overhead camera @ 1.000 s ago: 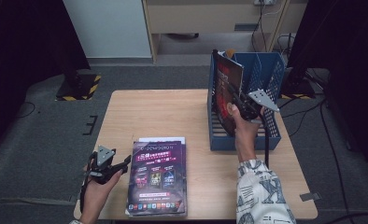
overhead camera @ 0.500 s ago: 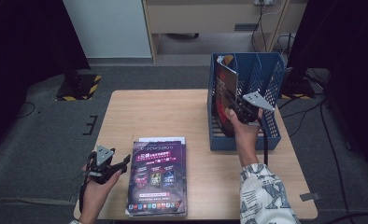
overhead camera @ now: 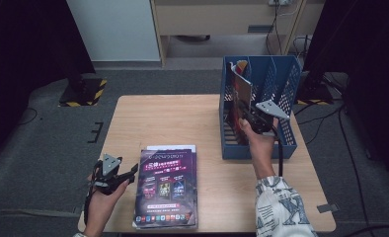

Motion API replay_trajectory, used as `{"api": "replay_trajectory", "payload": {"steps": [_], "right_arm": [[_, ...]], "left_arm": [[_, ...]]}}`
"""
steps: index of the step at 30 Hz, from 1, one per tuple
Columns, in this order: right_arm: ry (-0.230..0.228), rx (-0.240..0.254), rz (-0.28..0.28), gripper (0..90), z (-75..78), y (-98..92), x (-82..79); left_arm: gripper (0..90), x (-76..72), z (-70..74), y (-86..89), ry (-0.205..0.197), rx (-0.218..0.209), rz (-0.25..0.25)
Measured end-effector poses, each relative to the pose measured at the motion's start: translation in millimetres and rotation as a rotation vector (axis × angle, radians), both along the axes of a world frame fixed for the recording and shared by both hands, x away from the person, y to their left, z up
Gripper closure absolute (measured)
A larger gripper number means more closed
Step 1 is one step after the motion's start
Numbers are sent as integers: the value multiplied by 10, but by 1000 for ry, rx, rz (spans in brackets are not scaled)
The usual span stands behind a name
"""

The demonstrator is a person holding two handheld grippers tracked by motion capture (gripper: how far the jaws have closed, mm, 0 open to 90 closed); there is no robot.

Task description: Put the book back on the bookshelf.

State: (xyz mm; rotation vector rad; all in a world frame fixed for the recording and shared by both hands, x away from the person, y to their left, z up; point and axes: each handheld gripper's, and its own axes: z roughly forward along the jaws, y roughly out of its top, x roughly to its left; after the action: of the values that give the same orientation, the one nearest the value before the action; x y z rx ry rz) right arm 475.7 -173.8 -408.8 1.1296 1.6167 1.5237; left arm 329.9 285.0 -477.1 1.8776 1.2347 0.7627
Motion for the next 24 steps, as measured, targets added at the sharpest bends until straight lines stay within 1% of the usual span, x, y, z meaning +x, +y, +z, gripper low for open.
{"api": "replay_trajectory", "payload": {"steps": [6, 12, 17, 22, 24], "right_arm": [[9, 3, -12, 849, 16, -62, -25], [28, -10, -17, 821, 13, -80, -38], [36, -39, -17, 802, 19, -63, -35], [52, -49, -32, 789, 20, -76, -20], [56, -43, -31, 786, 20, -96, -15]], "left_arm": [[321, 0, -1, -3, 0, 0, -2], [322, -1, 0, -5, 0, 1, -3], [322, -1, 0, -5, 1, 1, -3], [322, -1, 1, -5, 0, 0, -4], [322, 1, -2, -6, 1, -1, -4]]}}
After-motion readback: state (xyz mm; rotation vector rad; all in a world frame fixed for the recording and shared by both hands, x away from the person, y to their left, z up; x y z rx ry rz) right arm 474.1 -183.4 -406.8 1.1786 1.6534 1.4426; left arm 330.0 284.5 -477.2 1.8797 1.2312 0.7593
